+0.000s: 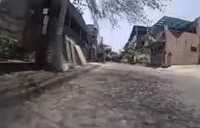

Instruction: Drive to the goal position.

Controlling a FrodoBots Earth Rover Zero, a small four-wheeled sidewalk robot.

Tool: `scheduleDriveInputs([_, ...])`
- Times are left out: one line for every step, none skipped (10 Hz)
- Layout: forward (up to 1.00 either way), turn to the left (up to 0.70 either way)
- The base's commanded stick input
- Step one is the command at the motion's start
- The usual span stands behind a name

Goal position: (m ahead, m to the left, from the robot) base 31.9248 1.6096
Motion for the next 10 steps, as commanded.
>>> scheduleDriveInputs([1.00, -0.36])
scheduleDriveInputs([1.00, -0.40])
scheduleDriveInputs([1.00, -0.40])
scheduleDriveInputs([1.00, -0.40])
scheduleDriveInputs([1.00, -0.40])
scheduleDriveInputs([1.00, -0.40])
scheduleDriveInputs([1.00, -0.40])
scheduleDriveInputs([1.00, -0.40])
scheduleDriveInputs([1.00, -0.40])
scheduleDriveInputs([1.00, -0.40])
